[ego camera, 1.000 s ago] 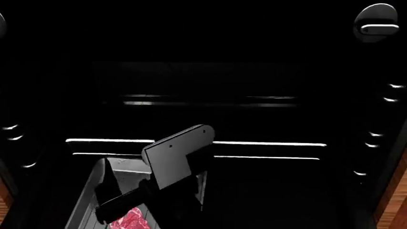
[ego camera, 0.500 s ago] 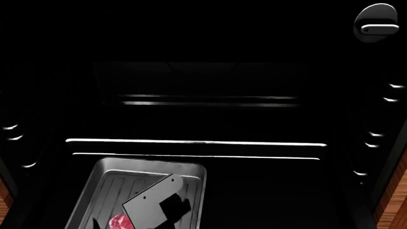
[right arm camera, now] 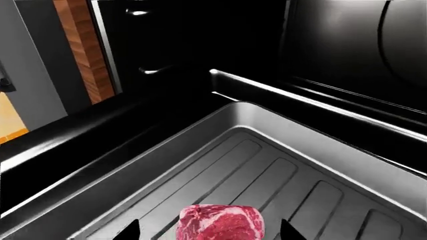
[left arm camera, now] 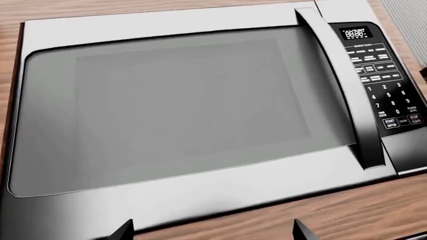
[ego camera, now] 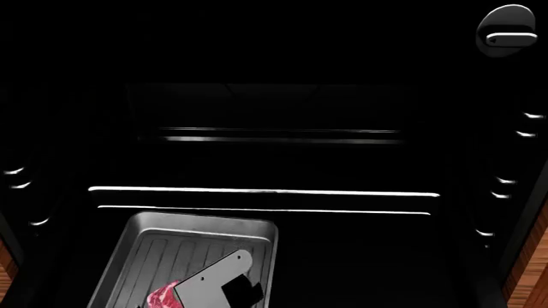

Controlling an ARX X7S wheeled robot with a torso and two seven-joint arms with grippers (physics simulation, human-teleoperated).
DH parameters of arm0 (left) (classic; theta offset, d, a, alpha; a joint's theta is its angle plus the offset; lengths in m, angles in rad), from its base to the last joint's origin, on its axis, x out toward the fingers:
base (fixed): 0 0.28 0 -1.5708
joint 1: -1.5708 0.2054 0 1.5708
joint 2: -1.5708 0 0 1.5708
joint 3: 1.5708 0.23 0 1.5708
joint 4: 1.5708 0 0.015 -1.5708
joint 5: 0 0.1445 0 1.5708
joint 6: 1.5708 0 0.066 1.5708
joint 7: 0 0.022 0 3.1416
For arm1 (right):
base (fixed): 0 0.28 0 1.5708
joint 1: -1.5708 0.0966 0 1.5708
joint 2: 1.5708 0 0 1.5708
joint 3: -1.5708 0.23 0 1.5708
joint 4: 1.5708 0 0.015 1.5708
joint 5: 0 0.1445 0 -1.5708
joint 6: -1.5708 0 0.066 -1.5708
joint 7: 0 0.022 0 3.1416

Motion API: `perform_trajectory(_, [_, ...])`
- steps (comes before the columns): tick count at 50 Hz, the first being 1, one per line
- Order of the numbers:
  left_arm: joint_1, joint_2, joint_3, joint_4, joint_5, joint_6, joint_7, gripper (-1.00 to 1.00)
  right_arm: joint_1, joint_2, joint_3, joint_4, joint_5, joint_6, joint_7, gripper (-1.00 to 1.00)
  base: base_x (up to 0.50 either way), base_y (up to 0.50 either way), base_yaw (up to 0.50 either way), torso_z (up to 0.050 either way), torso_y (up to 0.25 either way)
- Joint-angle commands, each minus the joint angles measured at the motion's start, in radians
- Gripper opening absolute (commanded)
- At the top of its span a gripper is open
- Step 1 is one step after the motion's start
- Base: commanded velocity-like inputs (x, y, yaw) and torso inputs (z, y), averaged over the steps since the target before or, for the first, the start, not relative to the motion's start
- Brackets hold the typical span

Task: Pick the steak from the oven and place it on the plate on the counter.

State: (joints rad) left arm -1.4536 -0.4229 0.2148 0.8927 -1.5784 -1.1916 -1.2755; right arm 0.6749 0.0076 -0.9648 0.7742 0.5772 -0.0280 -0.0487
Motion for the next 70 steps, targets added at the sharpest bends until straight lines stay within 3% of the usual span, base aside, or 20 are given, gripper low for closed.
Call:
perform_trajectory(1, [0.005, 0.002, 0.007, 0.003, 0.005, 0.011, -0.001, 1.00, 0.031, -0.003, -0.122, 0.099, 0.104, -0.076, 0.026, 1.00, 0.00, 0.00, 0.00, 0.000, 0.000])
perform_trajectory(18, [0.008, -0.005, 0.012, 0.007, 0.014, 0.024, 0.006, 1.00, 0.039, -0.001, -0.185, 0.109, 0.153, -0.092, 0.038, 1.00, 0.00, 0.00, 0.00, 0.000, 0.000])
perform_trajectory(32, [0.014, -0.013, 0.016, 0.012, 0.014, 0.034, 0.003, 1.00, 0.097, -0.007, -0.443, 0.179, 0.405, -0.098, 0.095, 1.00, 0.00, 0.00, 0.00, 0.000, 0.000])
perform_trajectory(48, [0.016, -0.018, 0.022, 0.012, 0.020, 0.045, 0.007, 1.00, 0.119, -0.007, -0.524, 0.181, 0.502, -0.151, 0.098, 1.00, 0.00, 0.00, 0.00, 0.000, 0.000])
perform_trajectory(49, [0.016, -0.019, 0.022, 0.012, 0.020, 0.046, 0.006, 1.00, 0.119, -0.006, -0.525, 0.180, 0.502, -0.157, 0.098, -1.00, 0.00, 0.00, 0.00, 0.000, 0.000])
perform_trajectory(70, [0.015, -0.021, 0.034, 0.014, 0.019, 0.059, -0.002, 1.00, 0.138, 0.024, -0.538, 0.118, 0.514, -0.189, 0.122, -1.00, 0.00, 0.00, 0.00, 0.000, 0.000])
